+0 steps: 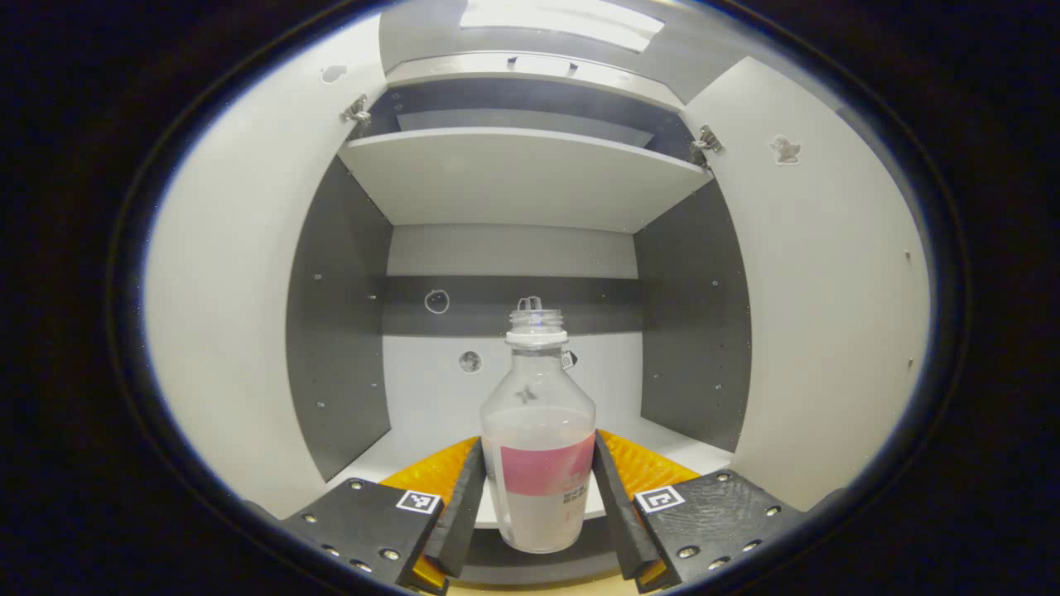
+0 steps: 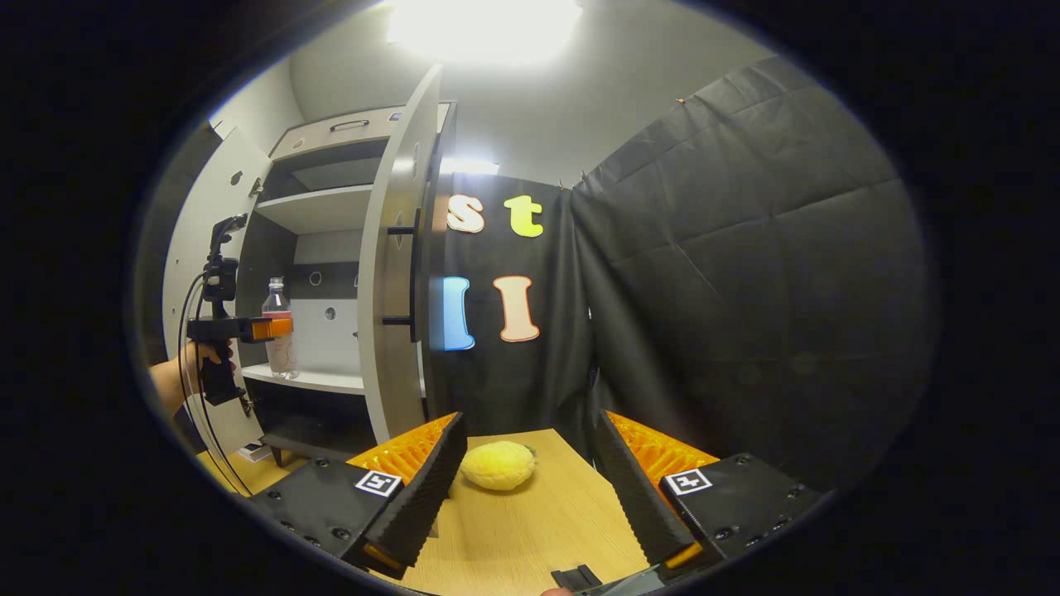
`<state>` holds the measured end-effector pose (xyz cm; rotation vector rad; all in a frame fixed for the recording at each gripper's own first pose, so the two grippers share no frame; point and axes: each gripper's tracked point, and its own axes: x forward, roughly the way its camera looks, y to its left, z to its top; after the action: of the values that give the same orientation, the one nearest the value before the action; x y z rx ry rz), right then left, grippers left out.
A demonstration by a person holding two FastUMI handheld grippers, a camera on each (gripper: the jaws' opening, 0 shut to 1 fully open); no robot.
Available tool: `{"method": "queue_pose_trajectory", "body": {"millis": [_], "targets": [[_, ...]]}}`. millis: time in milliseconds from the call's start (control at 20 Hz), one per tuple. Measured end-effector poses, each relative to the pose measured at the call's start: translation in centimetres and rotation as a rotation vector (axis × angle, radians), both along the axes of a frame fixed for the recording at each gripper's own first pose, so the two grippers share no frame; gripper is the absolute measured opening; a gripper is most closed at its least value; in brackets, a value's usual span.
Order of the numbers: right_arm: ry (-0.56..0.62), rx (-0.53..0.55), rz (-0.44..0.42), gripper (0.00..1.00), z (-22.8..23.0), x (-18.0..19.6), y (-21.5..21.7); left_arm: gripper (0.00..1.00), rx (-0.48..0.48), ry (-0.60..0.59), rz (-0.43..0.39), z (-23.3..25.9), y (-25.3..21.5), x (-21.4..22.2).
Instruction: Grasp the bottle in the cabinet with the left hand and place it on the coaster, then close the right door with the right hand and the left door with the left hand.
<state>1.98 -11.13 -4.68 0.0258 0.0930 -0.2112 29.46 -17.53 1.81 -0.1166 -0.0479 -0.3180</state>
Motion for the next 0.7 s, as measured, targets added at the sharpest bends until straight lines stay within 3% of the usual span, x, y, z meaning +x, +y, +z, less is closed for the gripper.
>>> {"method": "queue_pose_trajectory", "body": {"millis": [700], "targets": [[0.025,0.01,0.129,0.96,-0.7,-3.4,1.9,0.7,-0.025,0.027,0.027,-5.3,2.6,-10.6]]}}
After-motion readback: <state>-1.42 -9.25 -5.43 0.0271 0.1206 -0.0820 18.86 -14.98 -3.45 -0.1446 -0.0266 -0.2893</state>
